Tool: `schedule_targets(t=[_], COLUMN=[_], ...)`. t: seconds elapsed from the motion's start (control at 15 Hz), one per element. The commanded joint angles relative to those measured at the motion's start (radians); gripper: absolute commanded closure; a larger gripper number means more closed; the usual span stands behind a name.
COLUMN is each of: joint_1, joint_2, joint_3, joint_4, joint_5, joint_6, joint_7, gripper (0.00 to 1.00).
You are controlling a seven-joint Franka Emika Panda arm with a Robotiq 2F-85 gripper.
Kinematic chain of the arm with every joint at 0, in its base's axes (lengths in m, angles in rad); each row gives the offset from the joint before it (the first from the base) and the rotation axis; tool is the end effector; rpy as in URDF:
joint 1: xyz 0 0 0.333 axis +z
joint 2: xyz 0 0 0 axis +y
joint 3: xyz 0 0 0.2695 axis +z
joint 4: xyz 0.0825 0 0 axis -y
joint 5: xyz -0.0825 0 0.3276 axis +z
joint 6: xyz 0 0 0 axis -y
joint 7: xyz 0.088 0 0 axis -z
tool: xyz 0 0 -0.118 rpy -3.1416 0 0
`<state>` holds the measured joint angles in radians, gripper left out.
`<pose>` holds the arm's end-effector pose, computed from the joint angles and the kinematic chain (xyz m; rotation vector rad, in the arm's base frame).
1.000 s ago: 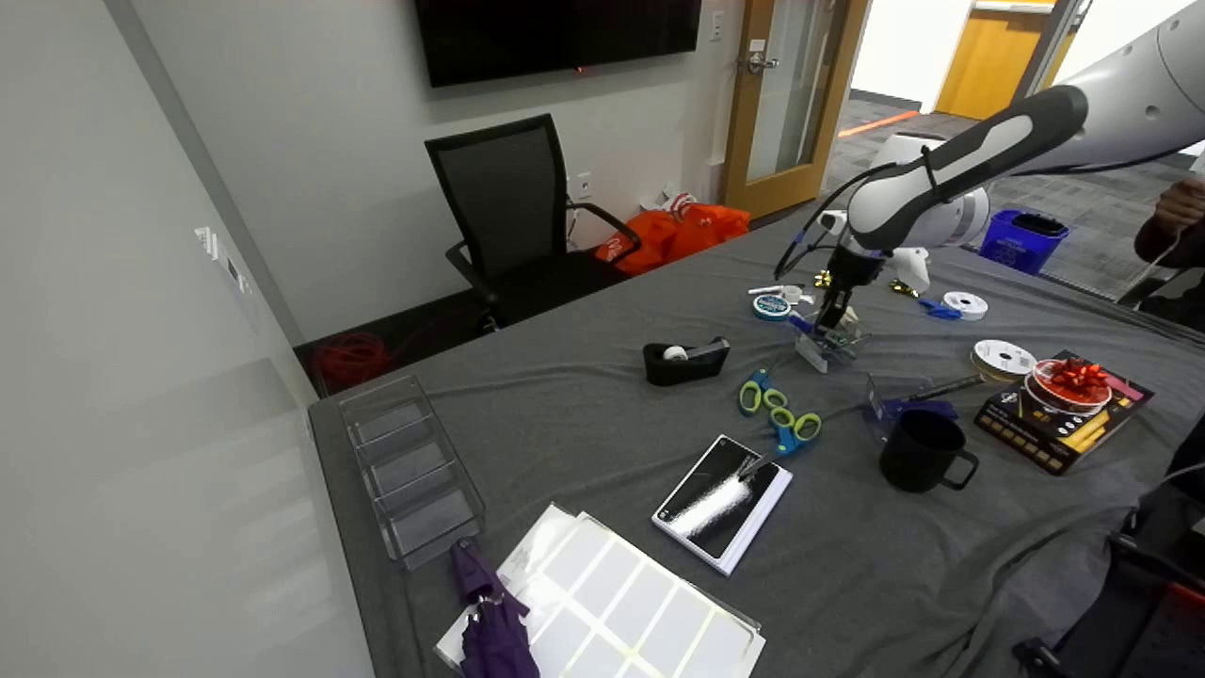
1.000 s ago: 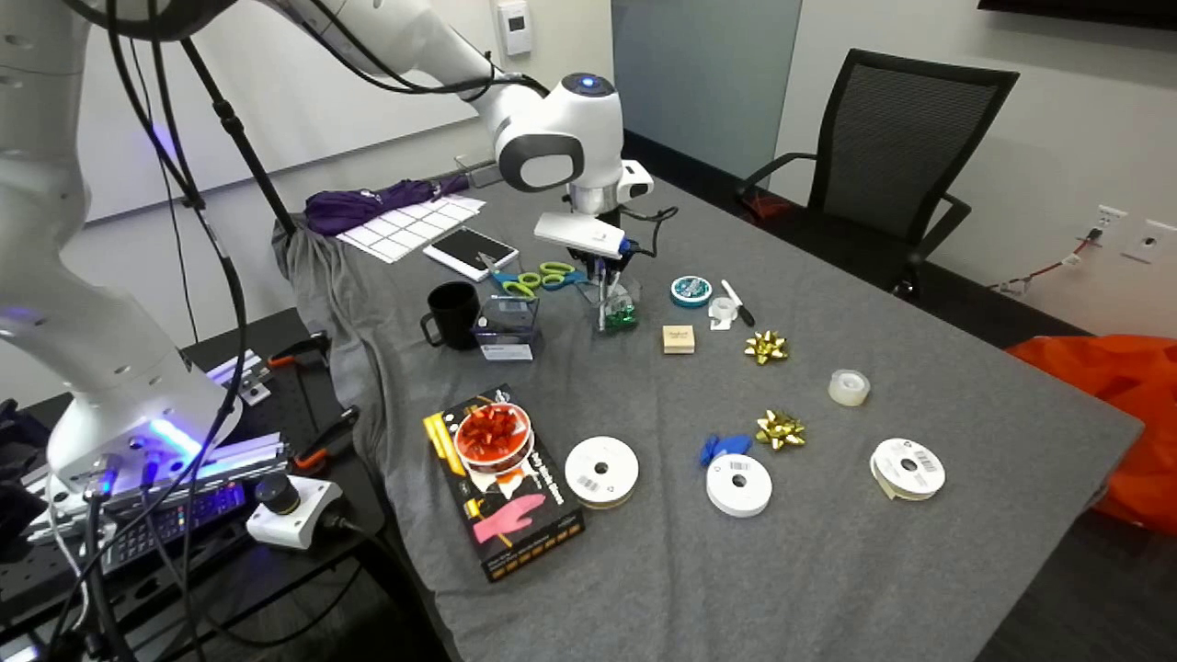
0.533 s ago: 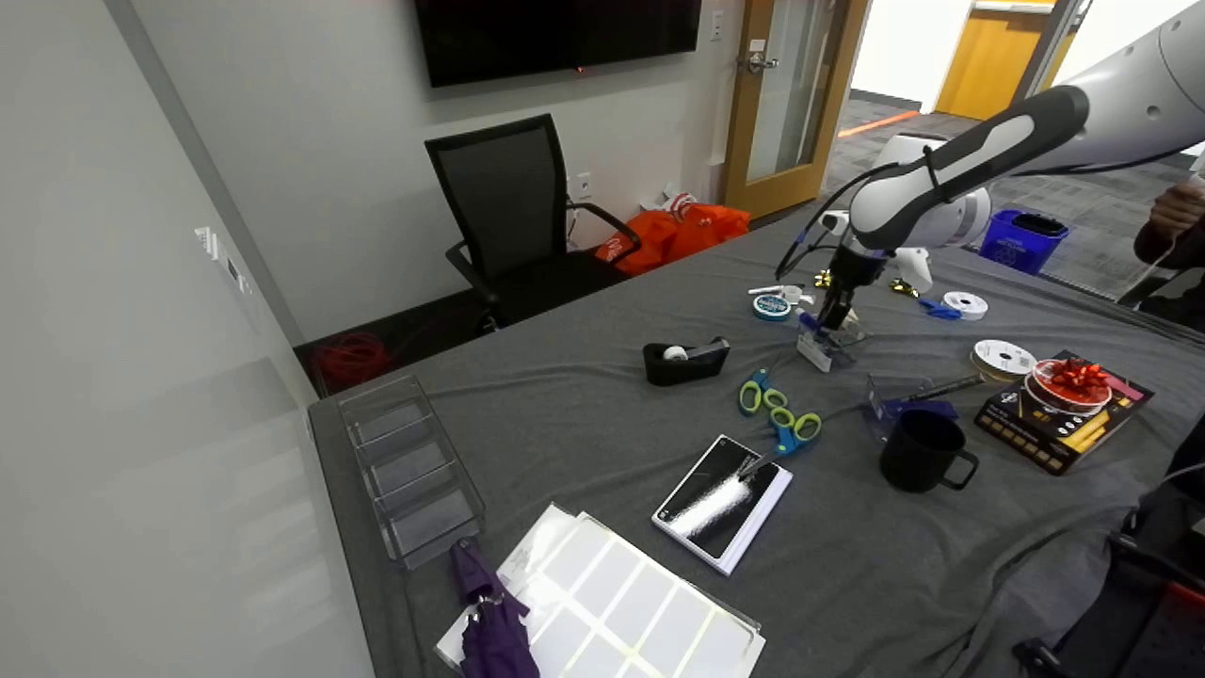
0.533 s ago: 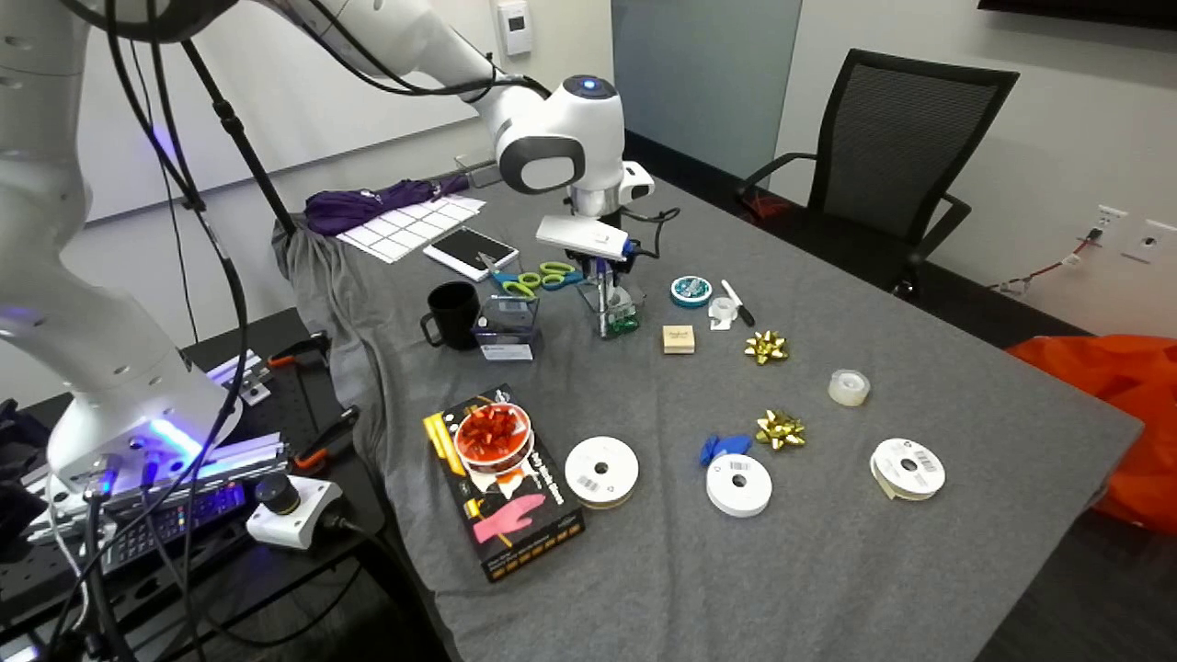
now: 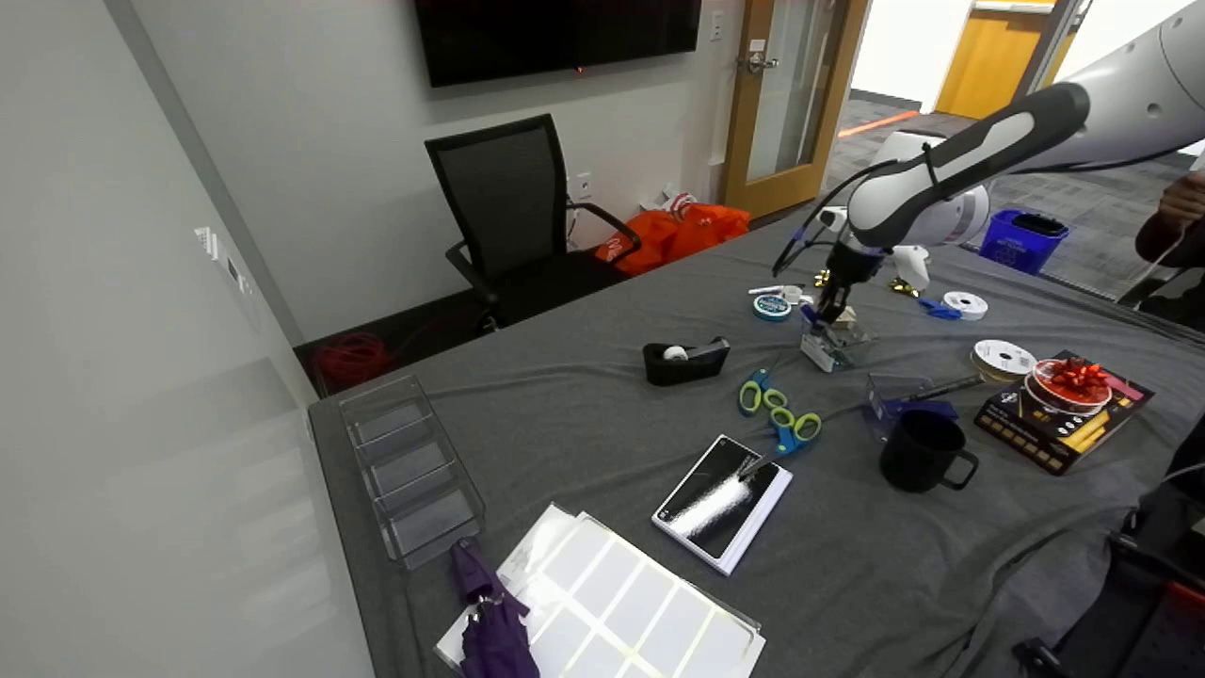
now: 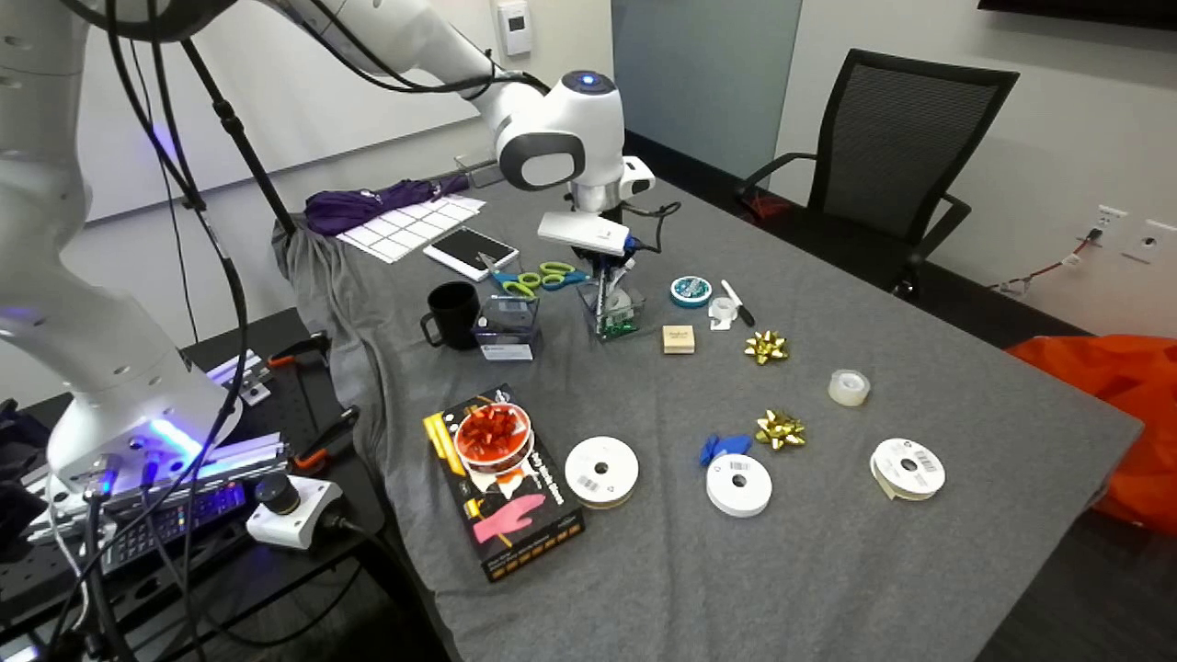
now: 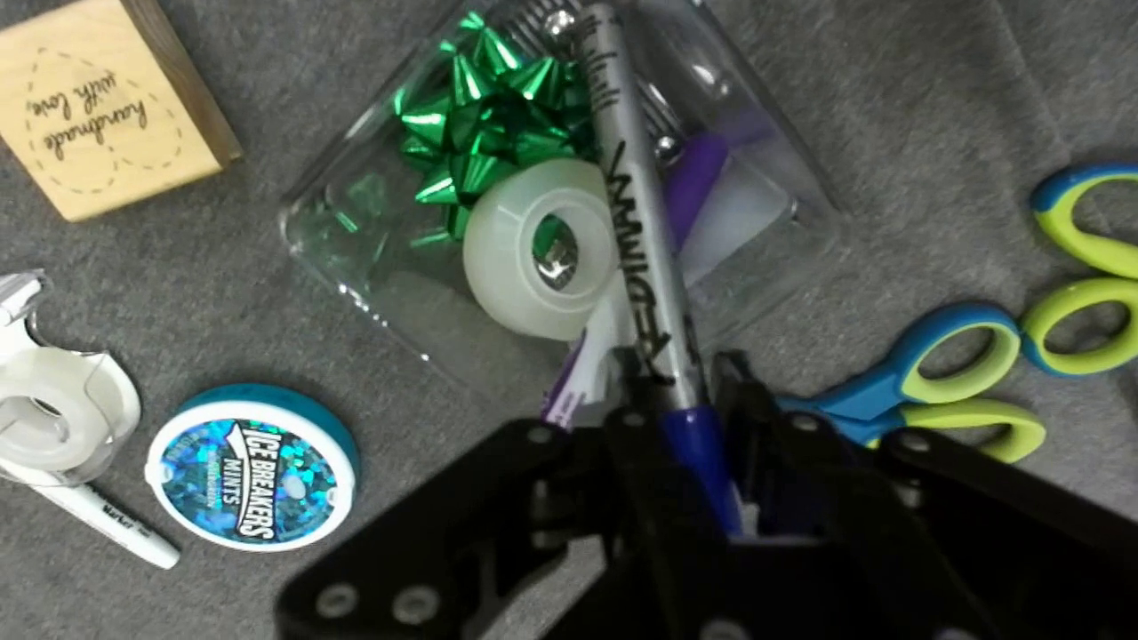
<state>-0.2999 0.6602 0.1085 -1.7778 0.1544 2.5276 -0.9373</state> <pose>0.5920 -0.1197 0.1912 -2.9097 -0.8966 -0.2467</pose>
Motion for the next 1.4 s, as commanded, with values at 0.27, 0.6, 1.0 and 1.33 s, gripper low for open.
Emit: schedule_targets(t=[0.27,0.6,1.0,1.33], joint_1=[-0.068,-0.076,-0.03,0.004], joint_2=[-0.047,-0.09,-0.127,-0.064], joint_3=[0.061,0.059,0.027,0.013], joint_4=[-0.041,-0.041,0.021,0.228], joint_5=[0.058,0.098,0.143,0.197], joint_6=[-0.017,-0.067,-0.133,-0.223], joint_7=[-0.099,-0.106,0.004,0.296], gripper=[0.95,0.95,0.95,0.95])
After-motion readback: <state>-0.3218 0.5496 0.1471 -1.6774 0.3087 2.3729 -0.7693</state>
